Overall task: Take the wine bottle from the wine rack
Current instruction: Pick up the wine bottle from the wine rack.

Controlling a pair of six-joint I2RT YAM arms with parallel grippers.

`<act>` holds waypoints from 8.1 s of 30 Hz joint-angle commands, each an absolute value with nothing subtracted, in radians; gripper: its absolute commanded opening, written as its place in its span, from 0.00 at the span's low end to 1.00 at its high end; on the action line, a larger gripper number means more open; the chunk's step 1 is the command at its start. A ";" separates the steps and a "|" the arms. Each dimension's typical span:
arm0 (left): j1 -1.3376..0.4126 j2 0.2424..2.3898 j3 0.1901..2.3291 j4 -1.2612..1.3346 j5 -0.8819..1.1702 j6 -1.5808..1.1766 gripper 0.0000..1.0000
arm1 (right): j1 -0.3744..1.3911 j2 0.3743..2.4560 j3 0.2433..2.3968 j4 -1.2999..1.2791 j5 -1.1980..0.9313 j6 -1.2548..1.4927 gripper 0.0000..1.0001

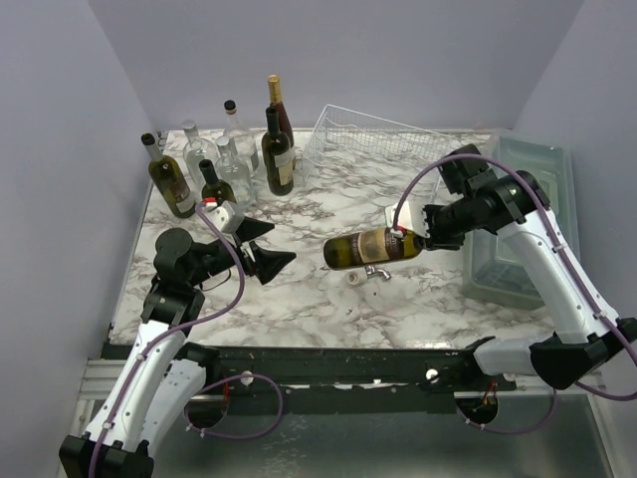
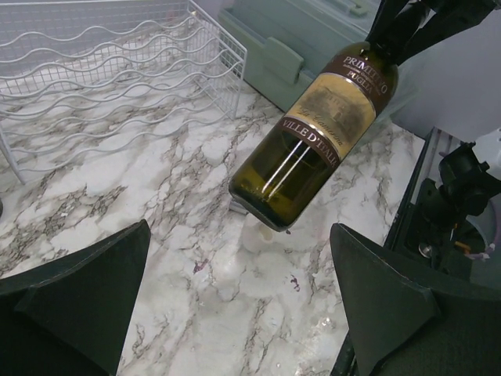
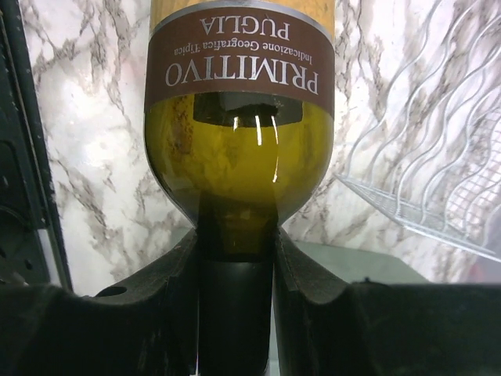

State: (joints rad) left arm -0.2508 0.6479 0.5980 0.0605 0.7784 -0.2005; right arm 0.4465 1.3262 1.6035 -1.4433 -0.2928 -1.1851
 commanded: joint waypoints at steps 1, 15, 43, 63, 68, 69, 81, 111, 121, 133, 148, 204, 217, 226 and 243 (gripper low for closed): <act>-0.254 0.657 0.592 0.091 0.831 -0.208 0.99 | 0.476 1.263 1.629 -1.420 -0.250 -1.286 0.00; -0.269 0.722 0.594 0.145 0.970 -0.267 0.99 | 0.494 1.165 1.566 -1.420 -0.270 -1.603 0.00; -0.749 1.409 0.856 0.473 1.033 -0.511 0.99 | 0.586 1.145 1.390 -1.420 -0.437 -1.831 0.00; -0.879 1.651 0.995 0.523 1.165 -0.616 0.97 | 0.595 1.129 1.415 -1.419 -0.480 -1.796 0.00; -0.879 1.668 1.003 0.523 1.172 -0.627 0.93 | 0.594 1.129 1.418 -1.419 -0.481 -1.792 0.00; -0.880 1.668 1.006 0.523 1.173 -0.628 0.91 | 0.595 1.128 1.416 -1.419 -0.480 -1.790 0.00; -0.880 1.686 1.024 0.524 1.259 -0.655 0.53 | 0.595 1.130 1.403 -1.407 -0.464 -1.790 0.00; -0.805 1.655 0.947 0.525 1.172 -0.663 0.00 | 0.595 1.112 1.454 -1.418 -0.612 -1.578 0.99; -0.797 1.483 0.795 0.523 1.005 -0.609 0.00 | 0.578 1.048 1.482 -1.269 -0.811 -1.100 0.99; -0.807 1.157 0.562 0.523 0.637 -0.540 0.00 | 0.412 0.972 1.328 -0.696 -0.901 -0.151 0.99; -1.008 0.917 0.441 0.523 0.122 -0.410 0.00 | 0.368 1.007 1.053 -0.217 -0.931 0.424 0.97; -1.183 1.032 0.456 0.612 -0.118 -0.456 0.88 | 0.430 1.114 0.968 -0.062 -0.981 0.429 0.00; -1.077 1.007 0.502 0.612 -0.065 -0.544 0.92 | 0.431 1.088 0.945 -0.059 -0.986 0.411 0.00; -1.074 1.065 0.569 0.599 -0.146 -0.541 0.81 | 0.430 1.091 0.939 -0.059 -0.985 0.410 0.00; -1.075 1.169 0.722 0.426 -0.126 -0.385 0.46 | 0.430 1.098 0.939 -0.060 -0.986 0.408 0.00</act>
State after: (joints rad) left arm -1.0790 1.1461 0.6640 0.5133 -0.1181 -0.4477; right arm 0.4267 1.1198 0.9390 -0.0776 -0.9756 0.3832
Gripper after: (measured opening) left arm 0.491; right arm 0.360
